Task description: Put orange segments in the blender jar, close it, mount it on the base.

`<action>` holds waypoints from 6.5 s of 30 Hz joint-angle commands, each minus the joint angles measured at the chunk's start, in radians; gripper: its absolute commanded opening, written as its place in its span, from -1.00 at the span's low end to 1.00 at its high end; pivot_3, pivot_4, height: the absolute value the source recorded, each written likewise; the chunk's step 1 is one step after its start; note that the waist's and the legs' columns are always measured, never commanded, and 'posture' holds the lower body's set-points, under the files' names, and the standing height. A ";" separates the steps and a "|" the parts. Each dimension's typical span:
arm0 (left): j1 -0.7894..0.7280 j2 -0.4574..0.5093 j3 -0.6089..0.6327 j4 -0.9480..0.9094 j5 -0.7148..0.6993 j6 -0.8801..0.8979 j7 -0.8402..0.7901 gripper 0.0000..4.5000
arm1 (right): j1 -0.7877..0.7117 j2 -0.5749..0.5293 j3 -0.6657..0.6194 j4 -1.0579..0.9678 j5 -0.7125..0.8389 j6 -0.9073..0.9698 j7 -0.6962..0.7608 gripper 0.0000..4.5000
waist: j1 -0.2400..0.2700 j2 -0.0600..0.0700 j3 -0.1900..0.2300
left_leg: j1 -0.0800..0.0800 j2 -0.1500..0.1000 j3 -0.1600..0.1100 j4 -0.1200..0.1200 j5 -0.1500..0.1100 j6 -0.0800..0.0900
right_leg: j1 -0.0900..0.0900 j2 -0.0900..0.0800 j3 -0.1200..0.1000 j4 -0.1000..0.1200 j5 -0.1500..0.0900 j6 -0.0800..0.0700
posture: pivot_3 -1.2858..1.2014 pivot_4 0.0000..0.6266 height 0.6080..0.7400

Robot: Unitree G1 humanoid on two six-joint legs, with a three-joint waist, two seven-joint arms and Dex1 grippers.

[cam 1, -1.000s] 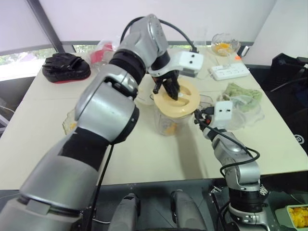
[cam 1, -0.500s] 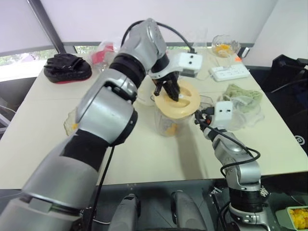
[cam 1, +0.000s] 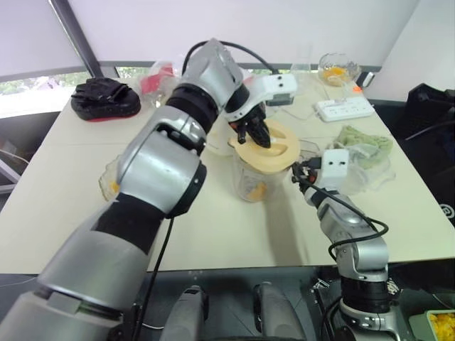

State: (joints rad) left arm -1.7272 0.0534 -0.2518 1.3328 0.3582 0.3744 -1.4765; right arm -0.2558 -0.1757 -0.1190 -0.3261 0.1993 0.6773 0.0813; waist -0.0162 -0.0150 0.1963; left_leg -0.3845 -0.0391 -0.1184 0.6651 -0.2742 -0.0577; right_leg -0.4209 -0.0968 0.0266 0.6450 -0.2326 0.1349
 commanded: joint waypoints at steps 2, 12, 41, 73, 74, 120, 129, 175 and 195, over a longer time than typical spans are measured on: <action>0.040 -0.046 0.043 0.032 -0.038 0.092 0.103 -0.89 | -0.033 0.001 0.007 -0.036 0.010 -0.019 0.013 -0.59 | 0.002 0.000 0.000 | 0.001 0.000 0.000 0.000 0.000 0.000 | 0.001 0.000 0.000 0.000 0.000 0.000 | 0.03 -0.52 1.00; 0.060 -0.038 0.052 0.023 -0.032 0.076 0.213 -0.89 | -0.051 -0.003 0.004 -0.013 0.006 -0.027 0.027 -0.59 | 0.001 0.001 -0.001 | 0.012 0.000 0.000 0.000 0.000 0.000 | 0.017 0.000 0.000 -0.010 -0.003 0.005 | 0.03 -0.52 1.00; -0.113 0.090 0.182 -0.025 -0.221 0.132 -0.080 0.60 | -0.078 0.003 0.009 0.033 -0.013 -0.069 0.037 -0.59 | -0.031 0.002 0.002 | 0.004 0.001 0.000 -0.005 0.000 0.000 | 0.006 0.000 0.000 -0.011 -0.002 0.004 | 0.03 -0.52 1.00; 0.656 0.425 0.380 -1.255 -0.803 0.909 0.332 0.62 | -0.218 0.022 0.033 0.302 -0.071 -0.287 0.020 0.90 | -0.054 0.005 0.005 | -0.004 0.001 0.000 -0.002 0.002 -0.004 | -0.010 0.000 0.003 0.004 0.002 -0.003 | 0.03 -0.52 1.00; 0.660 0.428 0.385 -1.261 -0.817 0.914 0.348 0.62 | -0.211 0.020 0.030 0.292 -0.069 -0.281 0.023 0.90 | -0.054 0.005 0.005 | -0.003 0.001 0.001 -0.002 0.002 -0.004 | -0.010 0.000 0.003 0.004 0.002 -0.004 | 0.03 -0.52 1.00; 0.618 0.467 0.433 -1.147 -1.009 0.829 0.610 0.62 | -0.204 0.034 0.018 0.129 -0.066 -0.162 -0.027 -0.65 | -0.052 0.005 0.005 | -0.003 0.001 0.001 -0.003 0.003 -0.005 | -0.009 0.001 0.003 0.004 0.003 -0.005 | 0.03 -0.52 1.00; 0.730 0.619 0.486 -1.197 -1.037 0.685 0.493 0.62 | -0.385 0.014 -0.033 0.027 -0.055 0.061 -0.102 -0.65 | -0.053 0.006 0.005 | -0.005 0.001 0.001 -0.004 0.003 -0.005 | -0.014 0.001 0.004 0.004 0.004 -0.006 | 0.03 -0.52 1.00; 1.478 0.530 0.632 -1.825 -1.109 0.466 1.003 0.62 | -1.246 0.113 -0.021 1.129 -0.105 -0.316 -0.175 -0.65 | -0.054 0.006 0.005 | -0.007 0.002 0.006 -0.016 0.004 -0.007 | -0.022 0.000 0.007 0.000 0.004 -0.007 | 0.03 -0.52 1.00; 1.478 0.533 0.614 -1.815 -1.111 0.453 1.022 0.62 | -1.224 0.115 -0.004 1.200 -0.126 -0.313 -0.178 -0.65 | -0.054 0.006 0.005 | -0.007 0.002 0.006 -0.017 0.006 -0.008 | -0.022 0.001 0.007 0.000 0.004 -0.007 | 0.03 -0.52 1.00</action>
State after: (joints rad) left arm -0.2400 0.5783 0.3657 -0.4727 -0.7531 0.8516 -0.4532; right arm -1.4484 -0.0597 -0.1224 0.9282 0.0714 0.3769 -0.0933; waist -0.0702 -0.0091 0.2015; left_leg -0.3915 -0.0373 -0.1125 0.6480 -0.2686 -0.0659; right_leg -0.4426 -0.0963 0.0338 0.6447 -0.2283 0.1274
